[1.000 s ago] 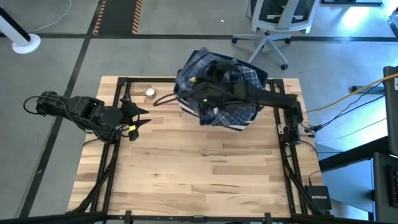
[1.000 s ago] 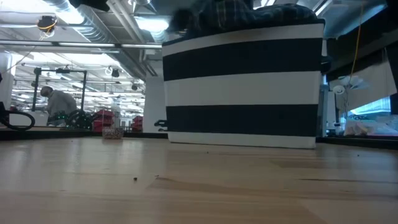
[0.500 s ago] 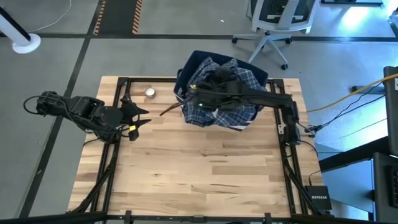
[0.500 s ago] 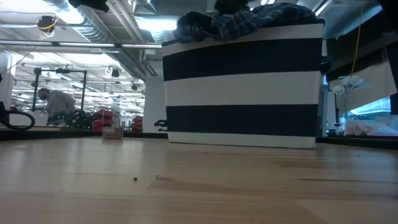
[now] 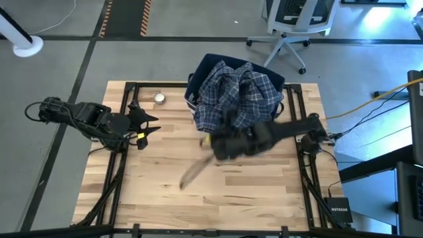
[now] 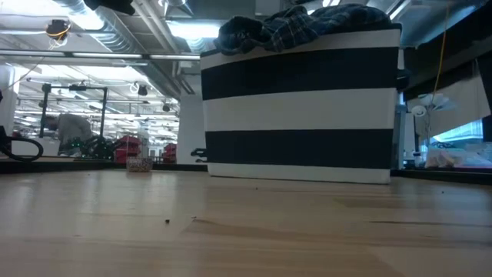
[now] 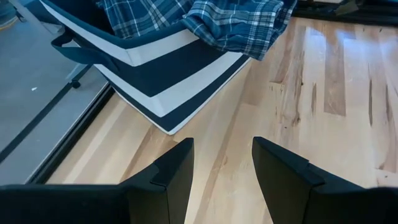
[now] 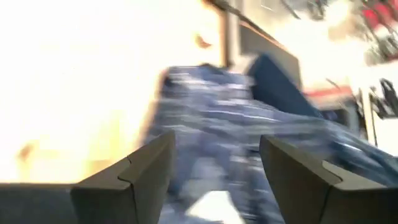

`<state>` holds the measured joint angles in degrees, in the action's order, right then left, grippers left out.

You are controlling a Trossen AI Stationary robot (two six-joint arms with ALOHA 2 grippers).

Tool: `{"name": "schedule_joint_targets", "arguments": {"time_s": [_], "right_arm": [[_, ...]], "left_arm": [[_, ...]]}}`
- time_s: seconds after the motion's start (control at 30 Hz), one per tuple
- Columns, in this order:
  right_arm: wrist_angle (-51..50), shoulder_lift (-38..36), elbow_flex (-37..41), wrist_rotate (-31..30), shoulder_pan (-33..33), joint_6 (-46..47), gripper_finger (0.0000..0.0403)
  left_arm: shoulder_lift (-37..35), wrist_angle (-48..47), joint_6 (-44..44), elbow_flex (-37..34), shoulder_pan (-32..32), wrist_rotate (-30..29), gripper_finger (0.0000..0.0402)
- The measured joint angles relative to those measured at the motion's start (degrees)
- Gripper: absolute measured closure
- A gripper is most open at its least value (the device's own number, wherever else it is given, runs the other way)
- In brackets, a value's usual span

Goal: Sort clothes
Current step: Put the blue and white pants into the blue laundry organizer

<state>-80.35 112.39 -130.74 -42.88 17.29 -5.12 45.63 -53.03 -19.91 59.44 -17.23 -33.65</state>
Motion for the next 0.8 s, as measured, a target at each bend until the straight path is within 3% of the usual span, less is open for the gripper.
{"name": "schedule_joint_targets", "arguments": {"time_s": [0.23,0.37,0.5,0.63,0.8], "right_arm": [[1.1,0.4,14.3,1.9,8.2,-1.0,0.015],[2.4,0.4,24.4,1.4,8.6,1.7,0.015],[4.3,0.5,31.5,-3.2,8.1,4.1,0.015],[2.3,0.4,31.6,-8.0,6.4,7.0,0.015],[-0.1,-1.1,23.3,-11.6,1.9,8.8,0.015]], "left_arm": [[0.0,1.7,-0.4,0.0,0.0,0.0,0.0244],[0.0,2.3,0.2,0.0,0.0,0.0,0.0244],[0.0,2.4,0.7,0.0,0.0,0.0,0.0244],[0.0,2.4,1.1,0.0,0.0,0.0,0.0244],[0.0,2.4,1.1,0.0,0.0,0.0,0.0244]]}}
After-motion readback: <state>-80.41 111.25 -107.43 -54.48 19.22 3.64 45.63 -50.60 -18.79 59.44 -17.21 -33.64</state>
